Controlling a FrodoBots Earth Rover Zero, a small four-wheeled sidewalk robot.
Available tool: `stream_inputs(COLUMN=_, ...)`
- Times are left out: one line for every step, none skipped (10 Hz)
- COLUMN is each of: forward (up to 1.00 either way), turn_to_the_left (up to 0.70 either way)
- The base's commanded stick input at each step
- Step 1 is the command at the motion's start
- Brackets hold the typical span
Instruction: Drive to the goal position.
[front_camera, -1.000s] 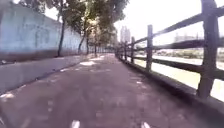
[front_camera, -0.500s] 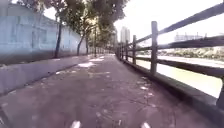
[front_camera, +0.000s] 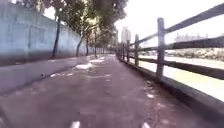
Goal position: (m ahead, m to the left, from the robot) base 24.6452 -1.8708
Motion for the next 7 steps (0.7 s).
stream_inputs(forward=0.7, turn_to_the_left=0.0)
stream_inputs(forward=0.7, turn_to_the_left=0.0)
stream_inputs(forward=0.7, turn_to_the_left=0.0)
stream_inputs(forward=0.7, turn_to_the_left=0.0)
stream_inputs(forward=0.7, turn_to_the_left=0.0)
stream_inputs(forward=0.7, turn_to_the_left=0.0)
stream_inputs(forward=0.7, turn_to_the_left=0.0)
